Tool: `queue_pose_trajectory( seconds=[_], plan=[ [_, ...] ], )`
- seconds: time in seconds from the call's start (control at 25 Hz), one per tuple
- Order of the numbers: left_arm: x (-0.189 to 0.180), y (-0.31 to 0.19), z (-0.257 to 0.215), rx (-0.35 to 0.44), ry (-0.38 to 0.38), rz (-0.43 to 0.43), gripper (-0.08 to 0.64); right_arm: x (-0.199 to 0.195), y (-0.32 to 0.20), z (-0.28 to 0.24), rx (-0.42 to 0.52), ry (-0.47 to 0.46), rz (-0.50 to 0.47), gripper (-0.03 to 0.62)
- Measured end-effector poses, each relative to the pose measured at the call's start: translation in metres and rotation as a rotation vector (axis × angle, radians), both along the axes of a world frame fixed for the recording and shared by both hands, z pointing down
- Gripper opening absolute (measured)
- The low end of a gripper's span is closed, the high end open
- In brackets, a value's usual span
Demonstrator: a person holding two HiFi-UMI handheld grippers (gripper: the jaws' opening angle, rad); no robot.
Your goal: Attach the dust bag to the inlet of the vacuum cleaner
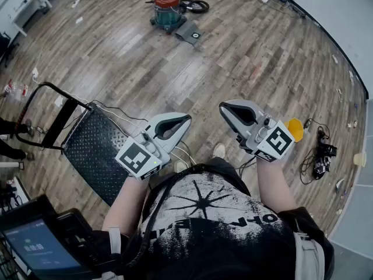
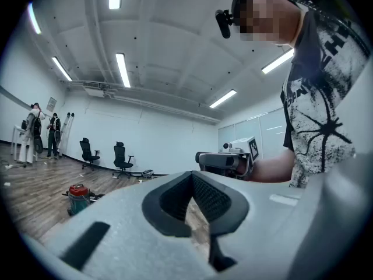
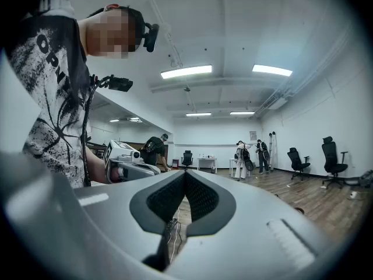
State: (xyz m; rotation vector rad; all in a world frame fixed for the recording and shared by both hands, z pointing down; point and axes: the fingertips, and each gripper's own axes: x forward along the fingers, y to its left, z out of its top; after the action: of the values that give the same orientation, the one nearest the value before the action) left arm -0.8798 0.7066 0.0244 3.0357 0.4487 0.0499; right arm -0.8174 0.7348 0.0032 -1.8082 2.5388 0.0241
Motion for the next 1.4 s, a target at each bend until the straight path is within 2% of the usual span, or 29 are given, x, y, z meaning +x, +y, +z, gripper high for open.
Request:
queue_pose_trajectory(
  seconds=[0.4,0.6,0.8,0.88,1.12,1.28,1.4],
  plan=[
    [0.002,-0.007,0.003,-0.012,-0.006,-0.004,0.002,0.007,0.003,-0.002,0.021,-0.041,0.011,0.006],
    [0.004,-0.007,0.009,-0.027,-0.014,0.006,0.002,0.002,0.003,-0.003,0.026,-0.105,-0.047,0.006],
    [0.011,0.002,0.022,-0.05,-0.024,0.027,0.002,-0.003,0.004,0.012,-0.005,-0.072,-0.058,0.01],
    [0.018,0.005,0.023,-0.065,-0.022,0.032,0.002,0.001,0.005,0.016,-0.027,-0.048,-0.05,0.034],
    [0.054,0.013,0.027,-0.072,-0.041,0.041,0.002,0.042,0.012,0.019,-0.029,-0.033,-0.016,0.034],
    [0.096,0.023,0.027,-0.07,-0.052,0.038,0.002,0.085,0.02,0.021,-0.014,-0.037,-0.012,0.032],
    [0.133,0.032,0.027,-0.038,-0.068,0.041,0.002,0.118,0.026,0.022,-0.012,-0.028,-0.033,0.029]
  ],
)
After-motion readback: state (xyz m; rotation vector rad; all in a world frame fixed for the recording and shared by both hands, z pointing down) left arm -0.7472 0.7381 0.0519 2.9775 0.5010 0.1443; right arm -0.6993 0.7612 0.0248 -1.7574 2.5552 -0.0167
